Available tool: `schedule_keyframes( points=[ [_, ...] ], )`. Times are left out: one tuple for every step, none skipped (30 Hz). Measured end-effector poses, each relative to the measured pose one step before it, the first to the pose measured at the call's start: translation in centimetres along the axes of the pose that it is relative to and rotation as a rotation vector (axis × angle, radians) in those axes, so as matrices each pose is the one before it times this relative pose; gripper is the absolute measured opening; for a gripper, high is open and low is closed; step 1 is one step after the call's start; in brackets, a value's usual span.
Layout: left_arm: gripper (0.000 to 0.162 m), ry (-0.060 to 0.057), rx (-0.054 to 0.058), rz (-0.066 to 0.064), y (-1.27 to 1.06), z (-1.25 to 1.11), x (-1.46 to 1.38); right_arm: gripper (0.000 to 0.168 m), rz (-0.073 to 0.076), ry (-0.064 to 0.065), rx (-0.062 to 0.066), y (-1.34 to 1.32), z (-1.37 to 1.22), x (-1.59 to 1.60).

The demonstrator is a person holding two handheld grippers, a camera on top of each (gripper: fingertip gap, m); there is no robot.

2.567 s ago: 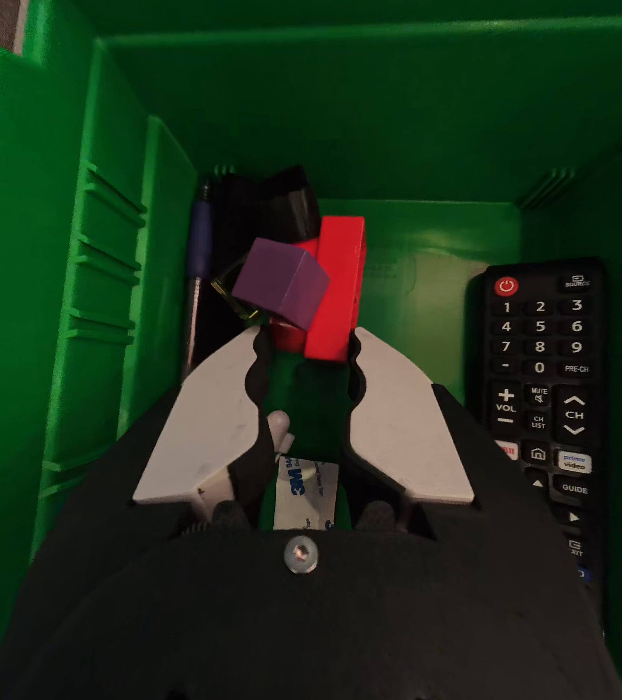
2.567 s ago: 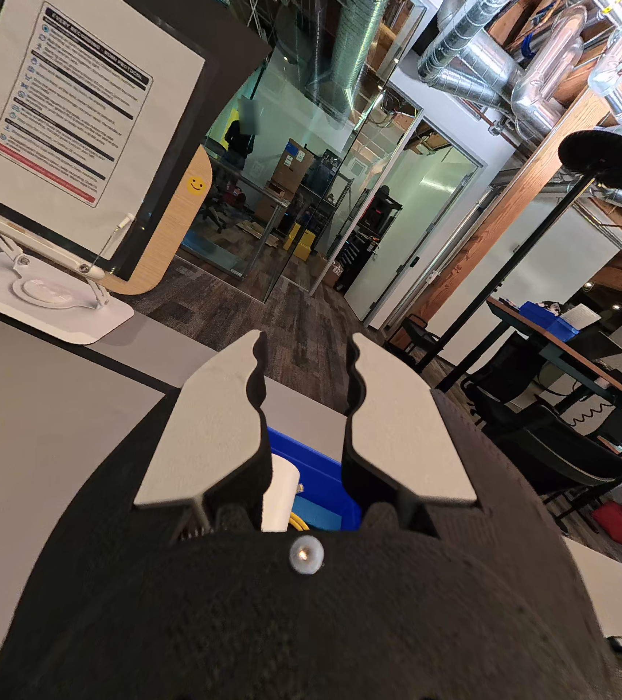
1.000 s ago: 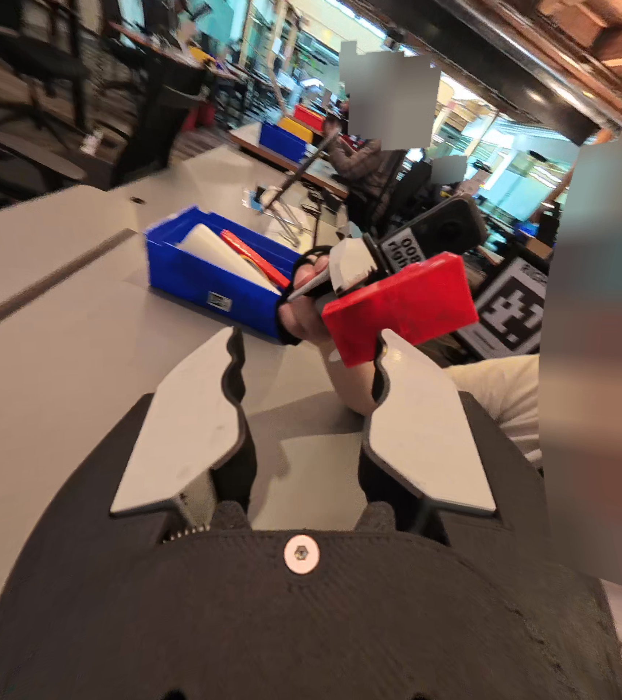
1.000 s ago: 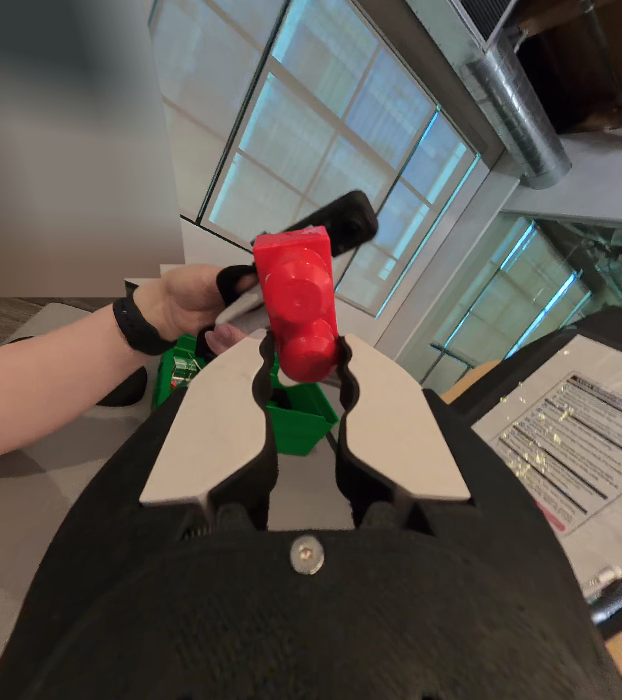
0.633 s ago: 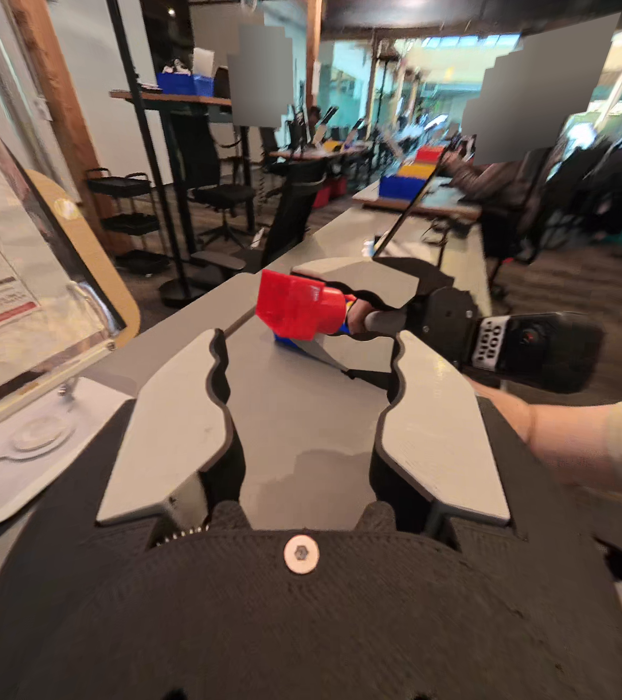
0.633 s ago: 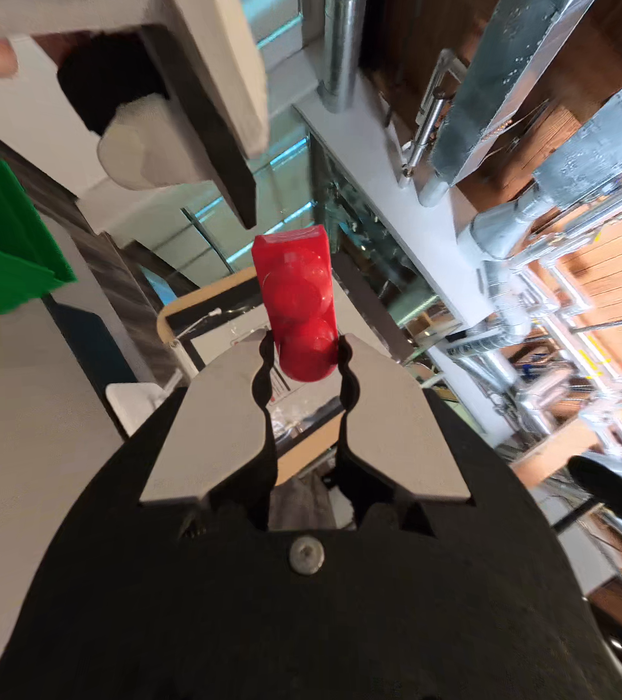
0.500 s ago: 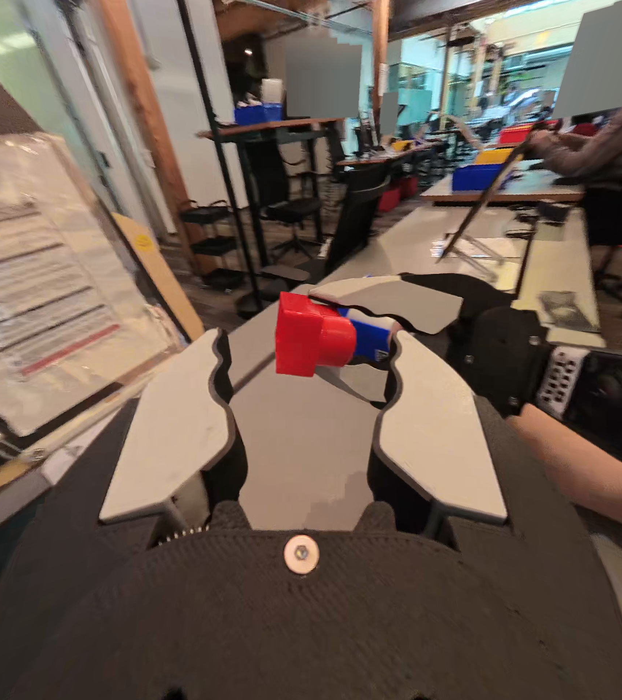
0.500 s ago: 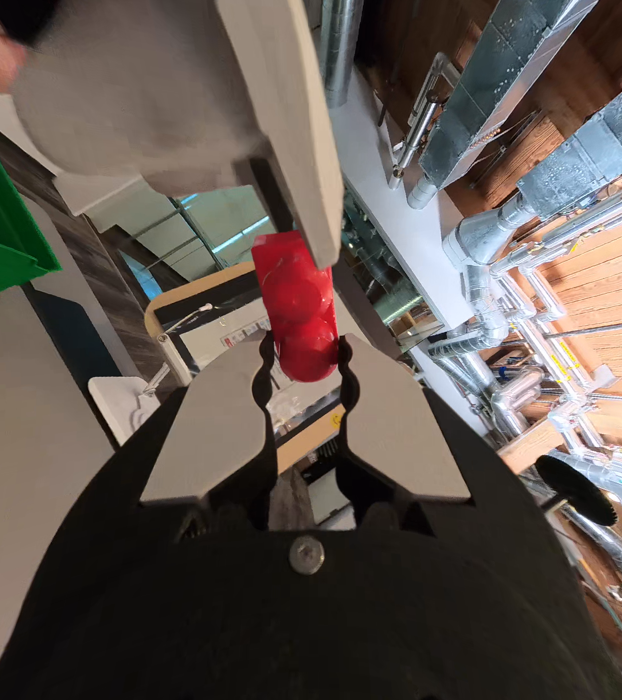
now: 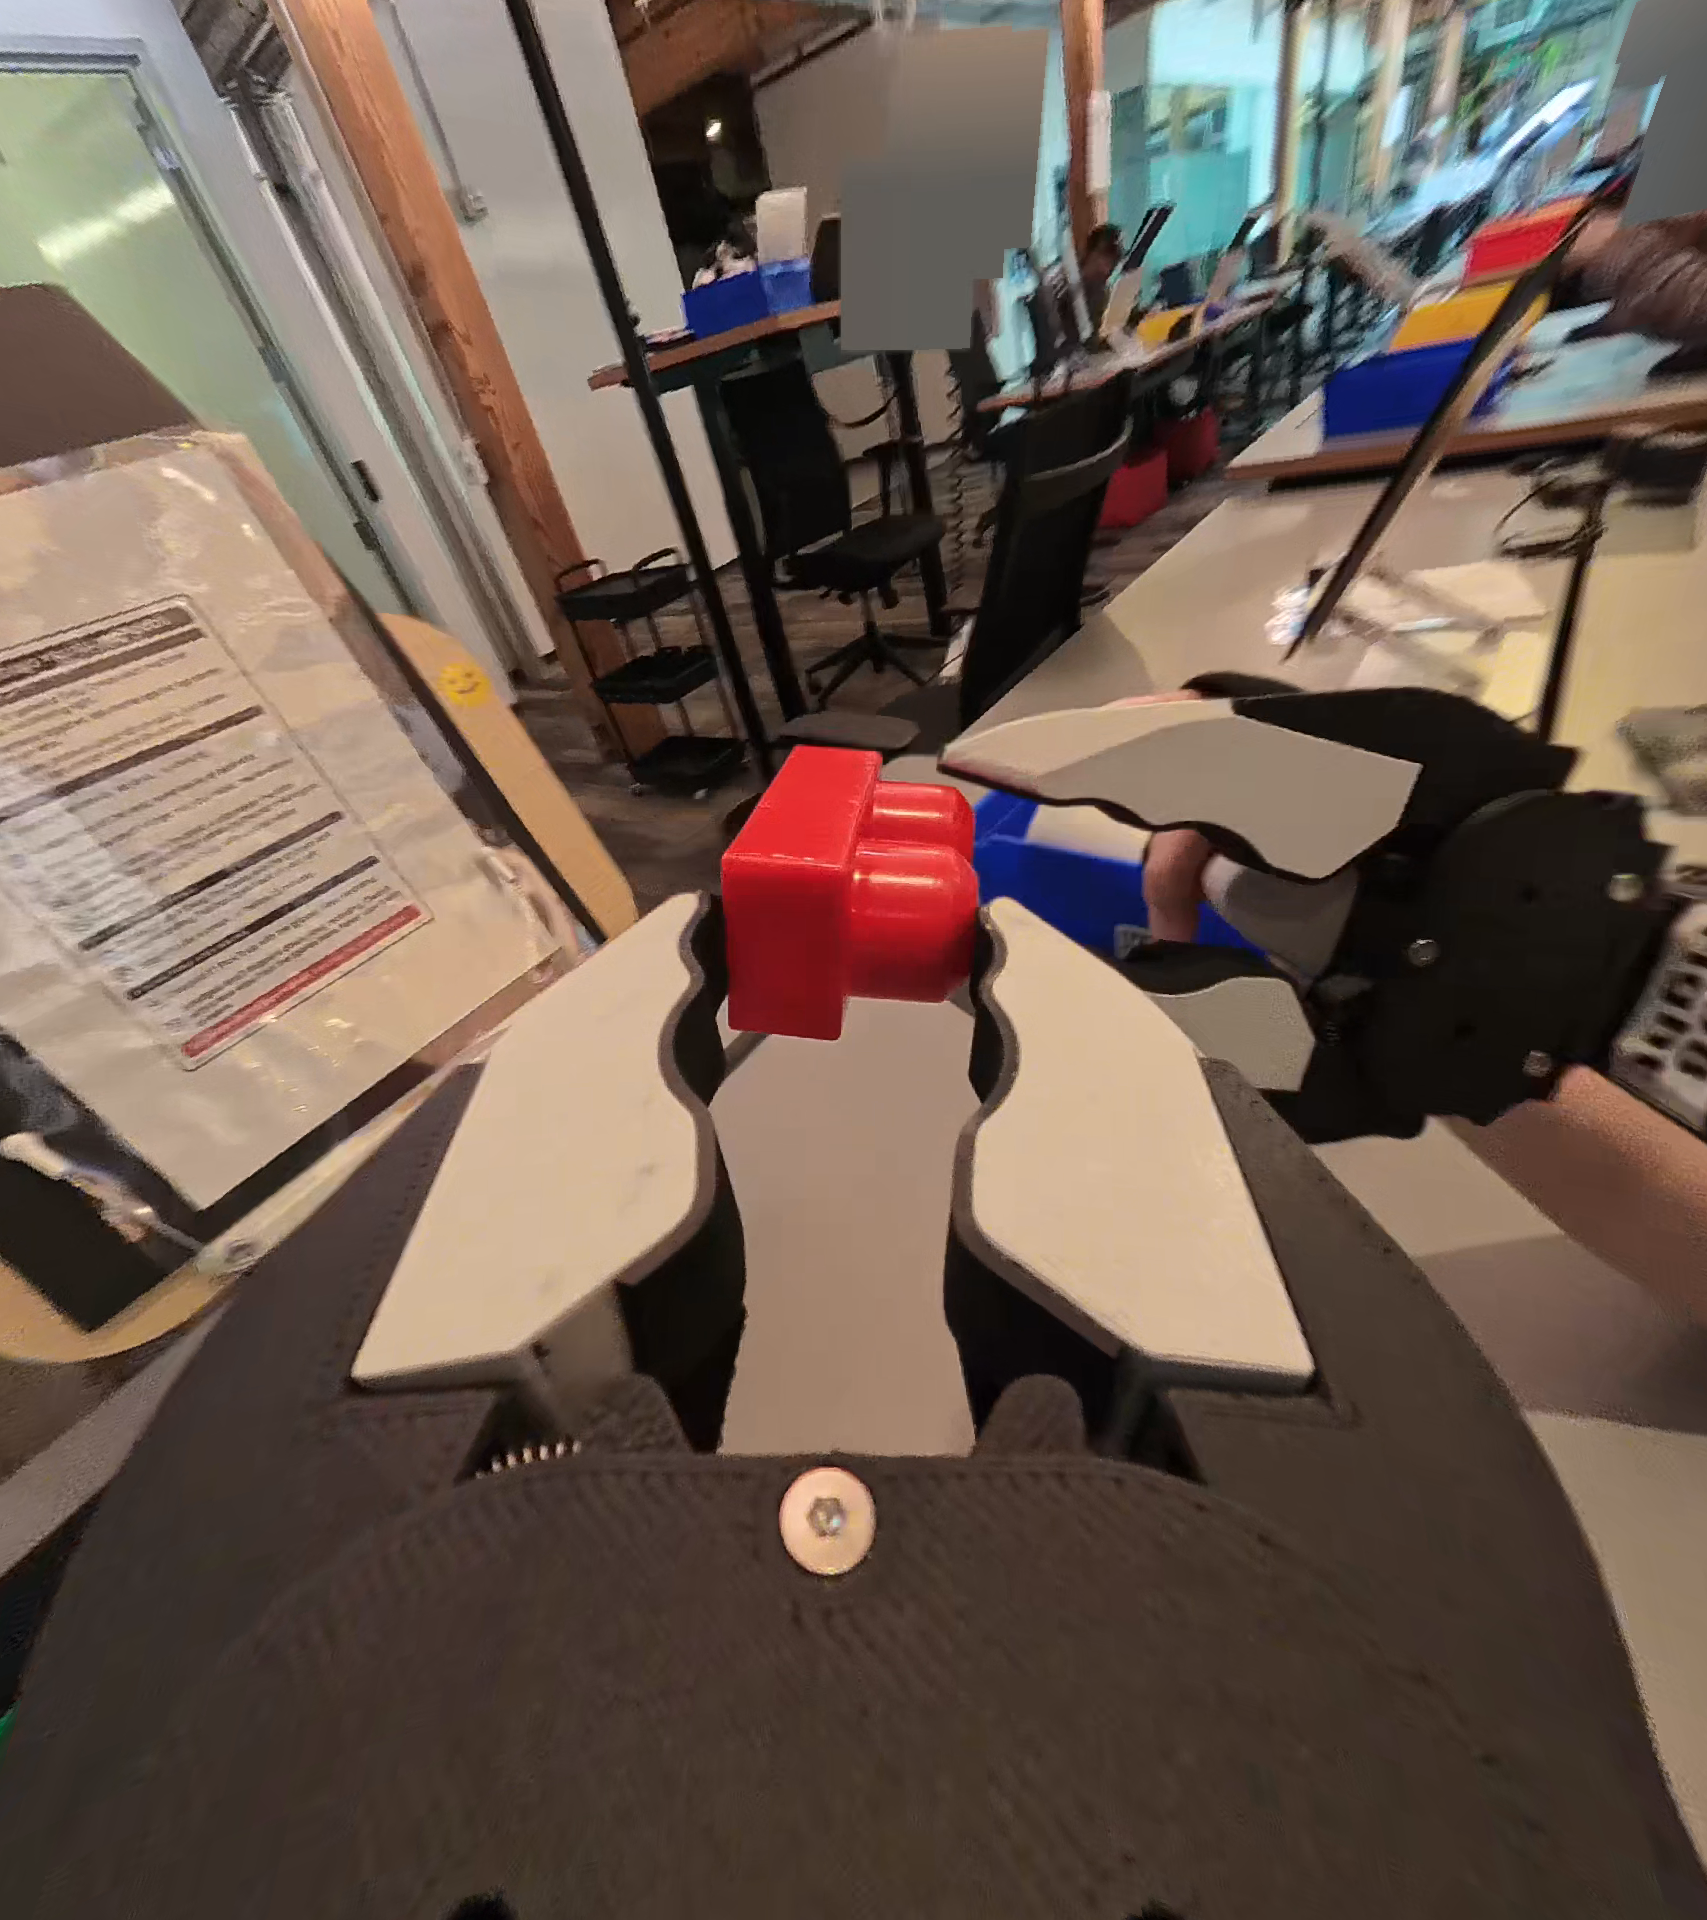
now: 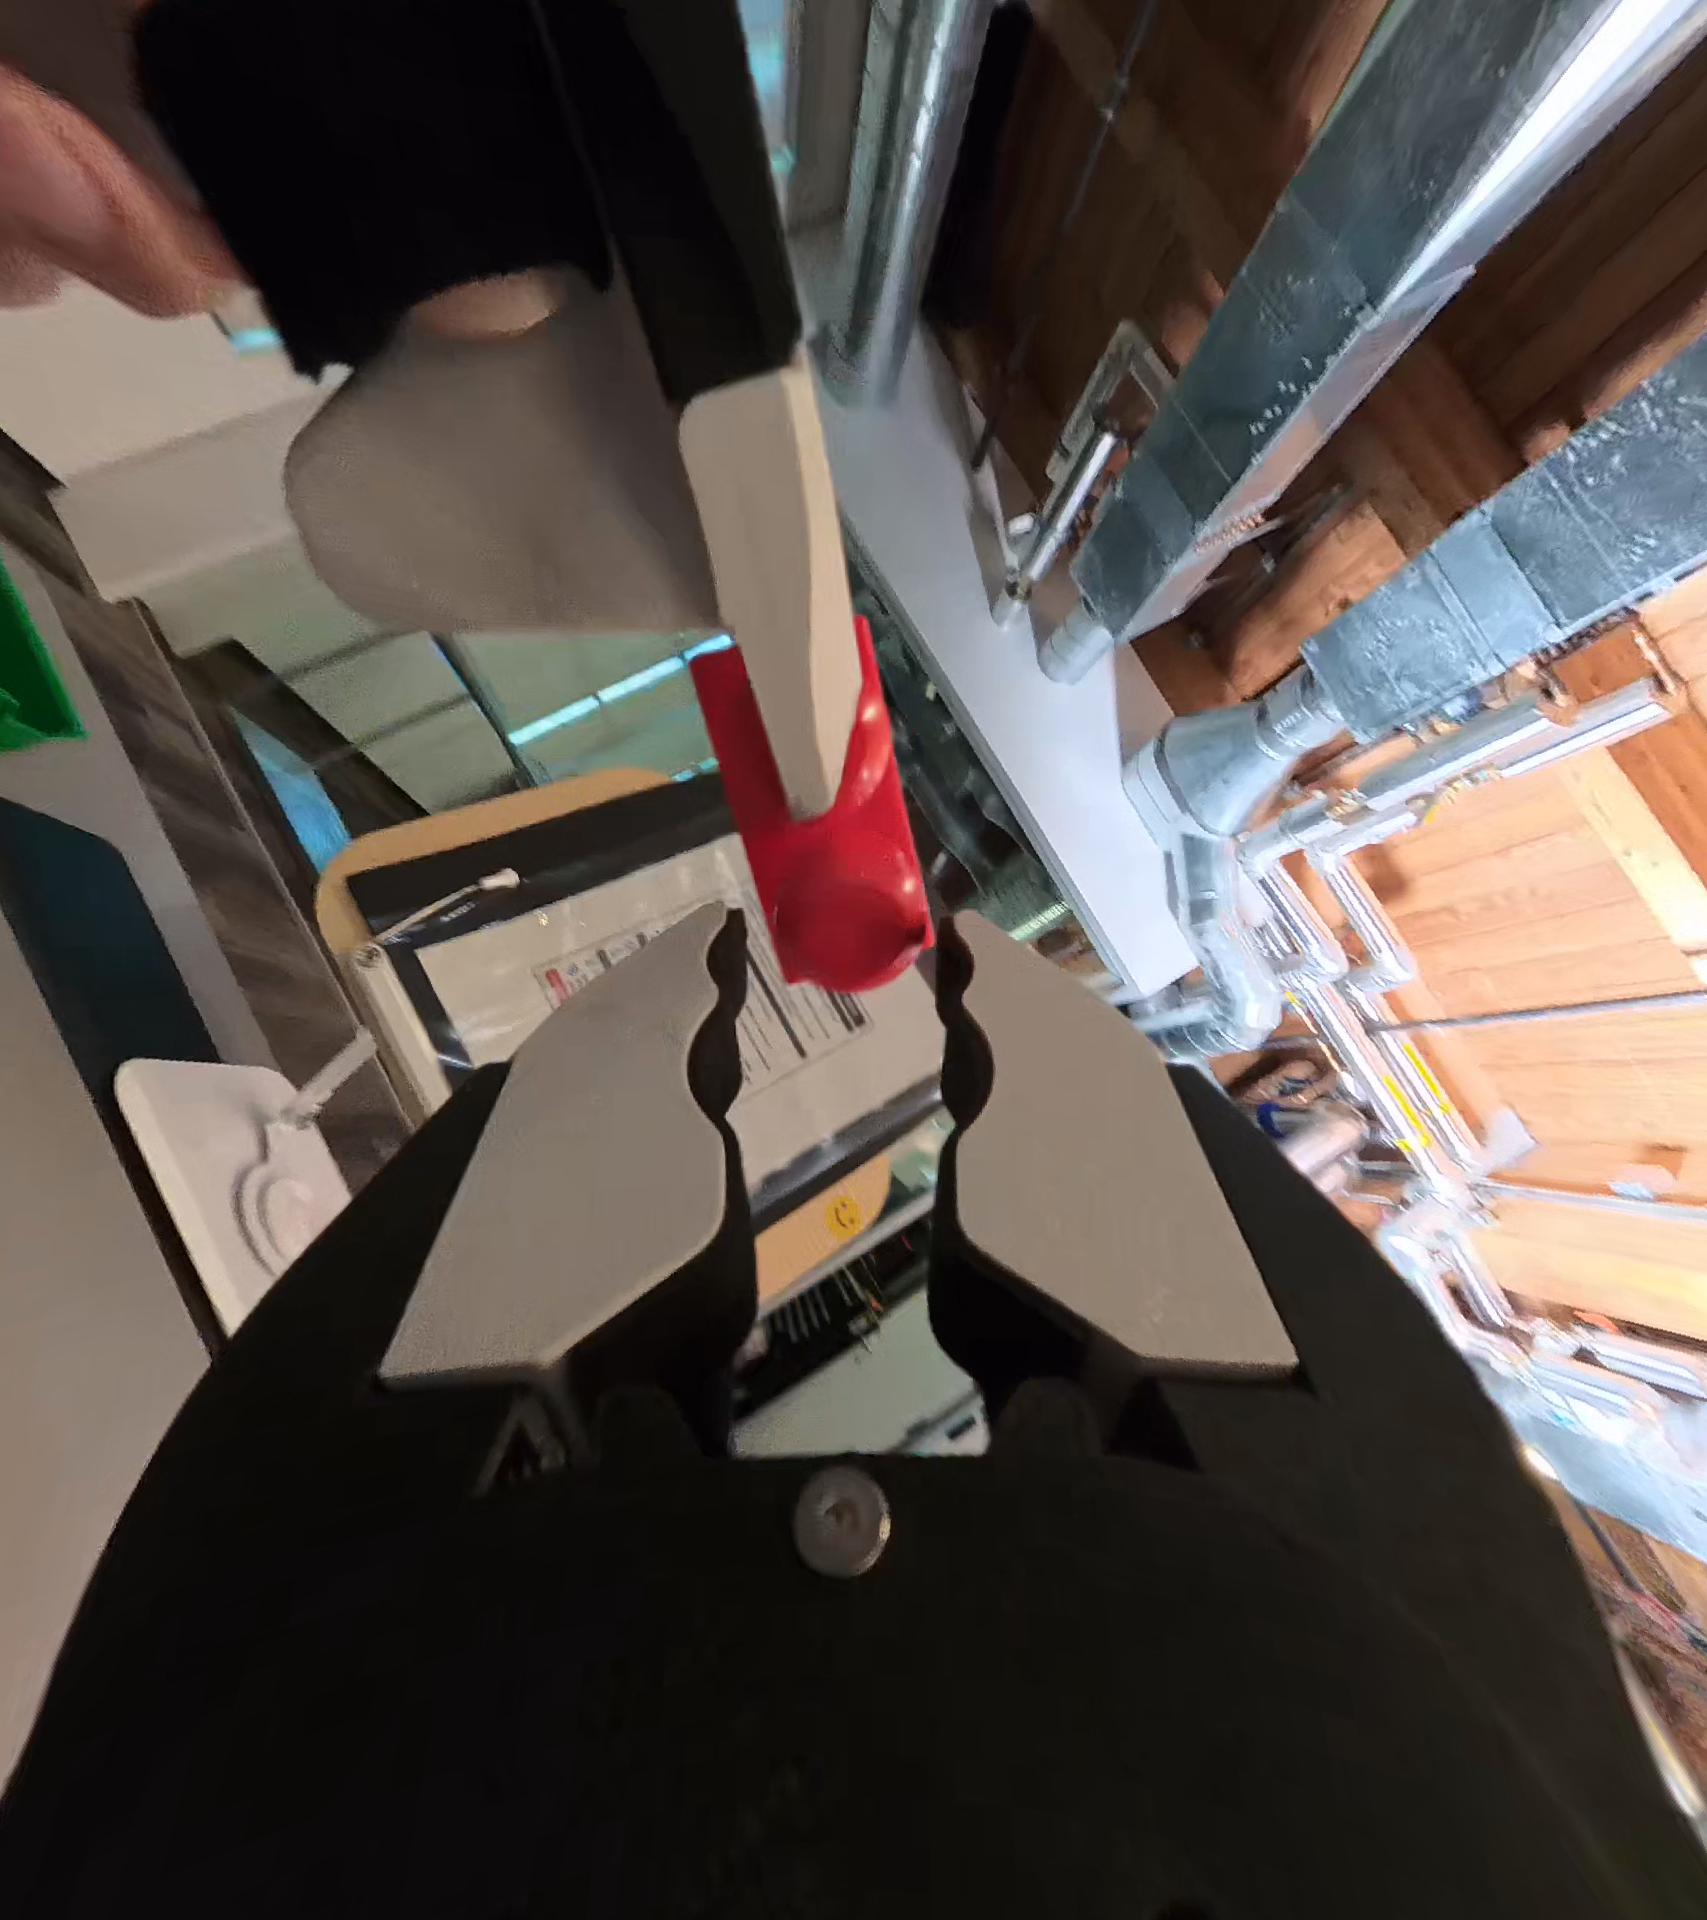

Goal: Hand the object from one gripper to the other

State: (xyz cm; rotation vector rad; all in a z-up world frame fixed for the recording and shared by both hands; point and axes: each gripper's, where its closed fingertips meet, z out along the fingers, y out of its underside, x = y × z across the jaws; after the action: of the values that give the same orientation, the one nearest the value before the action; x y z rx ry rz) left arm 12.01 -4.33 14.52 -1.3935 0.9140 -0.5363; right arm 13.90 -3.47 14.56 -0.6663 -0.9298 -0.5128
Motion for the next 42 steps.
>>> schedule_keyframes(
  points=[
    [0.044, 0.0479, 0.0277, -0.0404, -0.353, -0.501, 0.016, 0.036, 0.0228, -0.0113, 0.0218, -0.113, -0.206, 0.178],
    [0.044, 0.0550, 0.0345, -0.0554, -0.471, -0.587, 0.063, 0.036, 0.0420, -0.0029, 0.0295, -0.186, -0.230, 0.348],
    [0.044, 0.0634, 0.0351, -0.0595, -0.521, -0.650, 0.181, 0.035, 0.0635, -0.0238, 0.0419, -0.341, -0.234, 0.118],
    [0.044, 0.0875, 0.0316, -0.0553, -0.485, -0.661, 0.574, 0.035, 0.0876, -0.0511, 0.0442, -0.395, -0.204, -0.196],
    [0.044, 0.0938, 0.0290, -0.0482, -0.459, -0.629, 0.749, 0.040, 0.1155, -0.0719, 0.0412, -0.410, -0.154, -0.399],
    [0.044, 0.0859, 0.0259, -0.0340, -0.401, -0.578, 0.786, 0.045, 0.1461, -0.0867, 0.0449, -0.507, -0.101, -0.519],
    [0.044, 0.0716, 0.0194, -0.0151, -0.303, -0.492, 0.723, 0.050, 0.1704, -0.1046, 0.0470, -0.625, -0.105, -0.689],
    [0.044, 0.0419, 0.0156, 0.0066, -0.253, -0.395, 0.443, 0.054, 0.1821, -0.1055, 0.0505, -0.753, -0.117, -0.684],
    [0.044, 0.0039, 0.0116, 0.0211, -0.154, -0.281, 0.023, 0.059, 0.1727, -0.0901, 0.0524, -0.831, -0.132, -0.546],
    [0.044, -0.0108, -0.0030, 0.0249, 0.052, -0.150, -0.138, 0.064, 0.1423, -0.0679, 0.0469, -0.762, -0.134, -0.359],
    [0.044, 0.0052, -0.0093, 0.0262, 0.158, -0.022, 0.114, 0.069, 0.1037, -0.0389, 0.0447, -0.688, -0.133, -0.144],
    [0.044, 0.0182, 0.0008, 0.0308, 0.034, 0.083, 0.346, 0.070, 0.0661, -0.0120, 0.0459, -0.656, -0.094, 0.063],
    [0.044, 0.0115, 0.0152, 0.0361, -0.166, 0.144, 0.313, 0.070, 0.0336, -0.0016, 0.0446, -0.590, -0.051, 0.028],
    [0.044, 0.0122, 0.0190, 0.0341, -0.194, 0.228, 0.364, 0.069, 0.0078, 0.0023, 0.0387, -0.480, 0.003, -0.056],
    [0.044, 0.0127, 0.0149, 0.0224, -0.141, 0.310, 0.346, 0.069, -0.0118, 0.0099, 0.0300, -0.332, 0.047, -0.056],
    [0.044, 0.0031, 0.0097, 0.0099, -0.089, 0.378, 0.155, 0.068, -0.0241, 0.0194, 0.0217, -0.208, 0.084, 0.013],
    [0.044, -0.0078, 0.0063, 0.0080, -0.026, 0.423, -0.001, 0.067, -0.0239, 0.0203, 0.0238, -0.210, 0.085, -0.017],
    [0.044, -0.0228, 0.0056, 0.0071, 0.019, 0.450, -0.229, 0.065, -0.0142, 0.0147, 0.0341, -0.285, 0.094, -0.121],
    [0.044, -0.0239, 0.0089, 0.0002, 0.024, 0.458, -0.279, 0.064, 0.0024, 0.0101, 0.0463, -0.364, 0.073, -0.166],
    [0.045, -0.0031, 0.0193, -0.0073, -0.046, 0.476, -0.020, 0.063, 0.0218, 0.0117, 0.0599, -0.468, -0.009, -0.095],
    [0.045, 0.0135, 0.0315, -0.0152, -0.139, 0.474, 0.186, 0.060, 0.0386, 0.0134, 0.0638, -0.465, -0.083, 0.031],
    [0.044, 0.0169, 0.0299, -0.0255, -0.059, 0.469, 0.171, 0.056, 0.0500, 0.0204, 0.0523, -0.302, -0.125, 0.265],
    [0.044, 0.0214, 0.0140, -0.0282, 0.184, 0.505, 0.187, 0.053, 0.0536, 0.0205, 0.0386, -0.163, -0.136, 0.398],
    [0.044, 0.0130, 0.0063, -0.0187, 0.312, 0.493, 0.086, 0.053, 0.0489, 0.0090, 0.0267, -0.097, -0.123, 0.317],
    [0.044, -0.0044, 0.0062, -0.0101, 0.331, 0.462, -0.143, 0.053, 0.0361, 0.0007, 0.0166, -0.084, -0.114, 0.225],
    [0.044, -0.0026, -0.0025, -0.0070, 0.403, 0.411, -0.106, 0.054, 0.0218, -0.0040, 0.0154, -0.192, -0.147, 0.135],
    [0.044, -0.0016, 0.0007, -0.0082, 0.336, 0.359, -0.089, 0.052, 0.0080, -0.0074, 0.0180, -0.324, -0.157, 0.000],
    [0.044, -0.0001, 0.0028, -0.0093, 0.285, 0.297, -0.095, 0.044, -0.0037, -0.0067, 0.0113, -0.293, -0.142, -0.078],
    [0.045, -0.0012, 0.0087, -0.0147, 0.157, 0.208, -0.136, 0.043, -0.0105, 0.0136, -0.0027, -0.195, -0.077, 0.199],
    [0.045, -0.0031, 0.0011, -0.0127, 0.211, 0.115, -0.181, 0.044, -0.0117, 0.0144, -0.0189, -0.081, -0.040, 0.239],
    [0.045, -0.0031, -0.0061, -0.0125, 0.227, 0.036, -0.177, 0.043, -0.0070, 0.0066, -0.0290, 0.000, 0.006, 0.224],
    [0.047, -0.0211, -0.0158, 0.0026, 0.200, -0.073, -0.412, 0.043, -0.0103, 0.0069, -0.0321, -0.016, -0.017, 0.253],
    [0.057, -0.0490, -0.0151, 0.0255, 0.062, -0.219, -0.742, 0.044, -0.0254, 0.0168, -0.0280, -0.151, -0.094, 0.379],
    [0.069, -0.0727, -0.0105, 0.0508, -0.079, -0.361, -0.970, 0.043, -0.0475, 0.0298, -0.0340, -0.140, -0.146, 0.498],
    [0.077, -0.0781, -0.0173, 0.0758, -0.085, -0.432, -0.905, 0.044, -0.0681, 0.0328, -0.0605, 0.124, -0.089, 0.515],
    [0.080, -0.0561, -0.0190, 0.0844, -0.108, -0.443, -0.491, 0.043, -0.0693, 0.0200, -0.0949, 0.521, 0.014, 0.386],
    [0.080, -0.0345, -0.0243, 0.0860, -0.040, -0.397, -0.091, 0.044, -0.0501, -0.0019, -0.1140, 0.781, 0.027, 0.102],
    [0.079, -0.0307, -0.0418, 0.0856, 0.183, -0.327, 0.073, 0.044, -0.0164, -0.0212, -0.1165, 0.898, -0.053, -0.118],
    [0.079, -0.0079, -0.0464, 0.0848, 0.319, -0.208, 0.450, 0.044, 0.0243, -0.0392, -0.0989, 0.804, -0.184, -0.304],
    [0.081, 0.0115, -0.0451, 0.0812, 0.339, -0.081, 0.772, 0.044, 0.0632, -0.0540, -0.0617, 0.423, -0.347, -0.440],
    [0.084, 0.0218, -0.0377, 0.0699, 0.291, 0.047, 0.987, 0.044, 0.0956, -0.0645, -0.0251, 0.059, -0.482, -0.517],
    [0.087, 0.0381, -0.0279, 0.0563, 0.193, 0.146, 1.268, 0.043, 0.1092, -0.0701, -0.0163, -0.040, -0.559, -0.519]
  ],
)
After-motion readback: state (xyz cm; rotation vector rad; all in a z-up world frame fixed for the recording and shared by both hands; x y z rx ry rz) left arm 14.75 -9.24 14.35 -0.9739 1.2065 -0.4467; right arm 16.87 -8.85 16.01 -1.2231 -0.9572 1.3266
